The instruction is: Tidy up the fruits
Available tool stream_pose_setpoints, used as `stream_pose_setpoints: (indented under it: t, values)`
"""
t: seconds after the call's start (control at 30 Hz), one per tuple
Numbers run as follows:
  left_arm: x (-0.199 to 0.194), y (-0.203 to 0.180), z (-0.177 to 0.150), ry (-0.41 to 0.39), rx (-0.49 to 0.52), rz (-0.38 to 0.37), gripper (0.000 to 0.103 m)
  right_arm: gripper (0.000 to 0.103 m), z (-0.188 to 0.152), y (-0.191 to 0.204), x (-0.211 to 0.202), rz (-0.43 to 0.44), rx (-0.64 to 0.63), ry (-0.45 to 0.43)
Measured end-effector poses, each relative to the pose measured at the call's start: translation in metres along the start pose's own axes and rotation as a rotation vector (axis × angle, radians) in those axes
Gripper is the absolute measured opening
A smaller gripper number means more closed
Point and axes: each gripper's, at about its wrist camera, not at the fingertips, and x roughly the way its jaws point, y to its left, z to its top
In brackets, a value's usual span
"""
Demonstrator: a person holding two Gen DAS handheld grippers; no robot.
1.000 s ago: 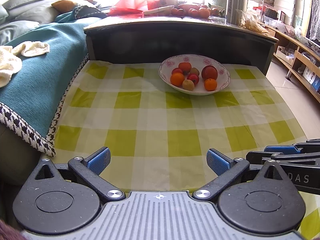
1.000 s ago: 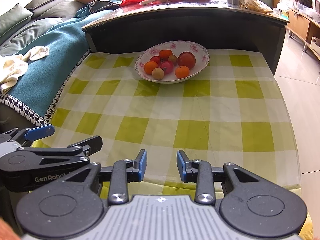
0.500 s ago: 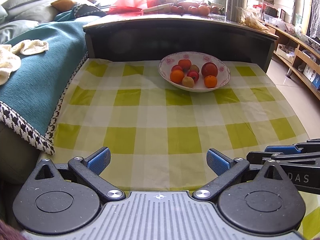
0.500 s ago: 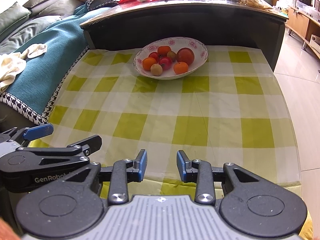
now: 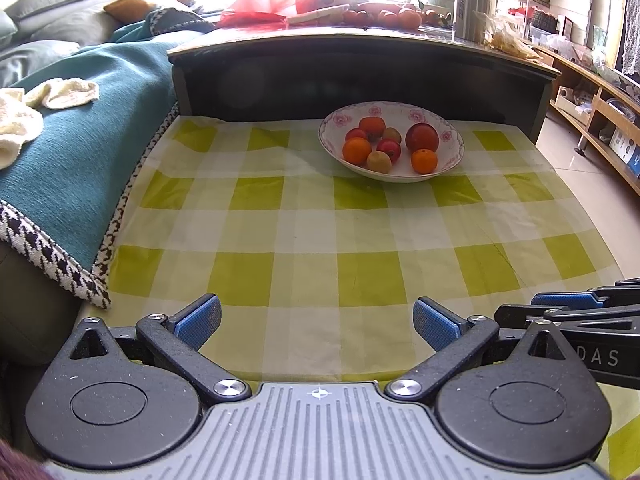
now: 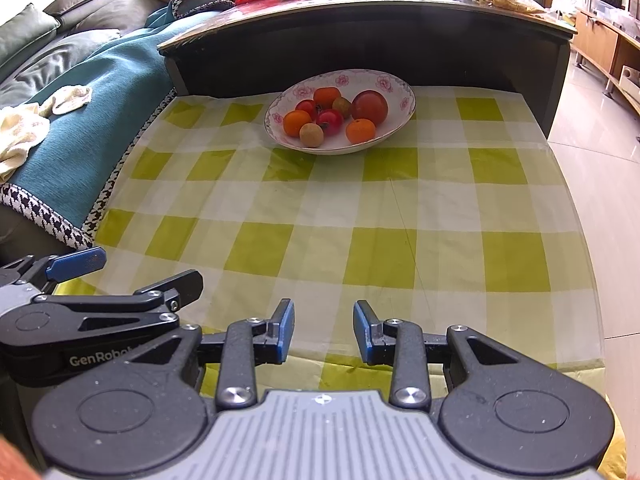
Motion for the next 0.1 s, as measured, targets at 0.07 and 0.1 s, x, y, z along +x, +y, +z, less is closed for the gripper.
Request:
stream_pose_setpoints:
  t: [0.07, 0.1]
  values:
    - [0.0004, 0.0002, -0.0003, -0.001, 0.001, 0.005, 0.103, 0.036, -0.0012, 0.0, 0.0007, 0.002, 0.0, 0.001]
    - [0.0006, 0.0003, -0.0005, 0.0, 0.001, 0.007, 0.103, 0.036, -0.0014, 0.0001, 0.001, 0.003, -0.001, 0.0]
